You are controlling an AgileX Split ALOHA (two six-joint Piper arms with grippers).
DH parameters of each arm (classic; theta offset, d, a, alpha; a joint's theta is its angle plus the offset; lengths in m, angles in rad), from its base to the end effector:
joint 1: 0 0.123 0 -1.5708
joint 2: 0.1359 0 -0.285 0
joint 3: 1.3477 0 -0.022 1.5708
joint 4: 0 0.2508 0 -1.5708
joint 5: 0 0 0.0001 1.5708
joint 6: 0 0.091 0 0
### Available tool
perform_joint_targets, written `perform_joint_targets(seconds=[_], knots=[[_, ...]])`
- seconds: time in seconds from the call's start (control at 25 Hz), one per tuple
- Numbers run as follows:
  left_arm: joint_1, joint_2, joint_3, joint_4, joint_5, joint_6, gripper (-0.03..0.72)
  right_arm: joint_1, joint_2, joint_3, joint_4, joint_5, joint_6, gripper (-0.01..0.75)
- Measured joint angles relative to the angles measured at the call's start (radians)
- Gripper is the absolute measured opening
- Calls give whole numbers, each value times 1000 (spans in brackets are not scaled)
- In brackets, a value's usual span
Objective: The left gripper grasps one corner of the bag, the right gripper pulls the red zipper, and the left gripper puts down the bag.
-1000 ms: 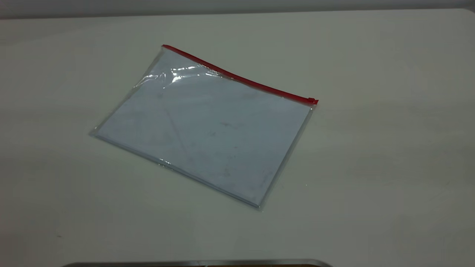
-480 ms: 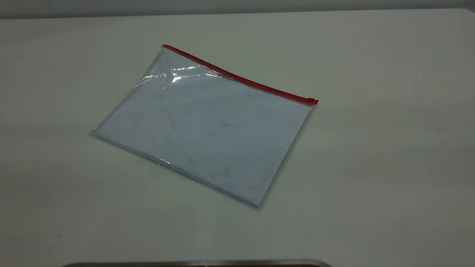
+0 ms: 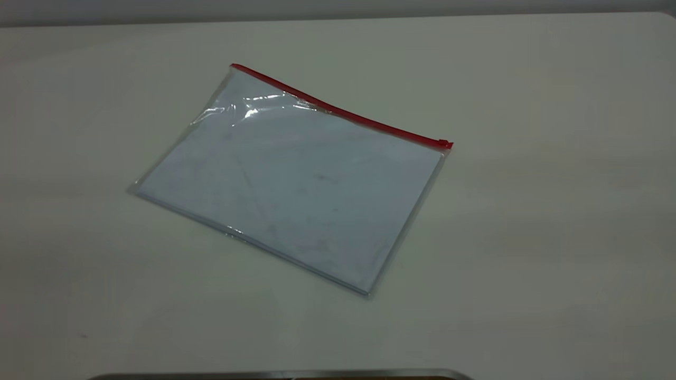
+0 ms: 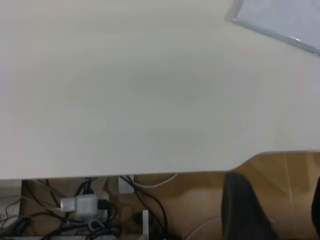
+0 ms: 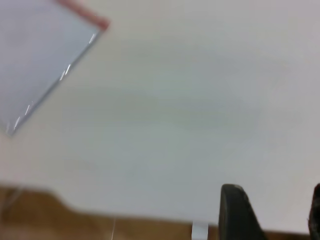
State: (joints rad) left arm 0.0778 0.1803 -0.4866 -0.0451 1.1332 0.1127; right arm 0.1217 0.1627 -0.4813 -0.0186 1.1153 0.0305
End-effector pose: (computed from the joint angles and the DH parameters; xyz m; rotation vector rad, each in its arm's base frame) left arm 0.0197 -0.0022 0.2668 0.0390 2.3094 0.0403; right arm 0.0184 0.0007 0.2667 -0.1045 2.2783 0.0564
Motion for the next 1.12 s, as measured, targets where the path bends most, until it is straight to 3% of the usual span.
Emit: perform_joint_targets(seconds=[0.24,1.12], knots=[[0,-116,0,1,0,0,398,-109,-178,0,0,10,0,386],[0,-199,0,2,6,-4,398,-113,-178,0,0,10,0,386]])
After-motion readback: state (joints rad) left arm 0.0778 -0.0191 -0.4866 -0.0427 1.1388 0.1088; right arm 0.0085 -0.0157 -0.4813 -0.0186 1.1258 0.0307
